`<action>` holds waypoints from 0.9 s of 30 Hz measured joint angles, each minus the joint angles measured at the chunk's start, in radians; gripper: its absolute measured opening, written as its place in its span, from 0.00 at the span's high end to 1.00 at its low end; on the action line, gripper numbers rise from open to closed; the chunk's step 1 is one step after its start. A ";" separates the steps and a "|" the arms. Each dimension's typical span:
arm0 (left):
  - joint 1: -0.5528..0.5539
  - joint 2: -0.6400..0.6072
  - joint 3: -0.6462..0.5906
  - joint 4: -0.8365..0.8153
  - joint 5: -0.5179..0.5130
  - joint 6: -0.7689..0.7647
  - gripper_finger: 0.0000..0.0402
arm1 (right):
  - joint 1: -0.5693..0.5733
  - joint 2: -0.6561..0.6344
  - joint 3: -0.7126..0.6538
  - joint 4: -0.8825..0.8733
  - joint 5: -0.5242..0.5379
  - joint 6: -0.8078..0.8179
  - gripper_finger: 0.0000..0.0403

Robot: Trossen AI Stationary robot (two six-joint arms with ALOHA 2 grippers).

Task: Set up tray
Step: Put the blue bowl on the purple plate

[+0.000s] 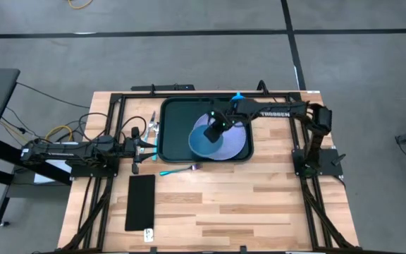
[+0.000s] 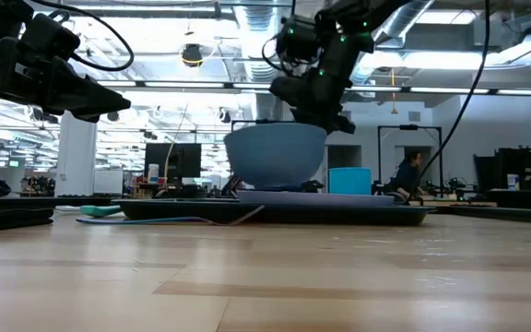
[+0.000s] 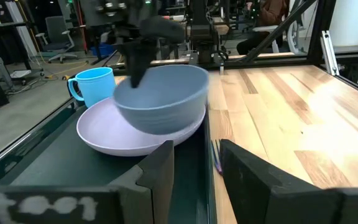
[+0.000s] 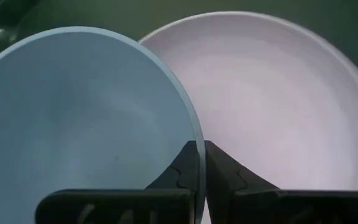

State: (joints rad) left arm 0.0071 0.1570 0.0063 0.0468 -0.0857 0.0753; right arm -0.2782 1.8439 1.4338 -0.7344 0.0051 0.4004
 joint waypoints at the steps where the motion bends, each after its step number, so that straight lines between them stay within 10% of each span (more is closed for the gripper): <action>1: 0.000 0.000 0.000 0.000 0.000 0.000 0.70 | -0.015 0.000 0.000 -0.006 0.000 0.000 0.99; 27: 0.000 0.000 0.000 0.000 0.000 0.000 0.70 | -0.079 -0.001 -0.001 -0.202 0.155 0.005 1.00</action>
State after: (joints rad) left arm 0.0071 0.1570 0.0063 0.0469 -0.0856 0.0753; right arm -0.3568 1.8424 1.4330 -0.9361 0.1605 0.4050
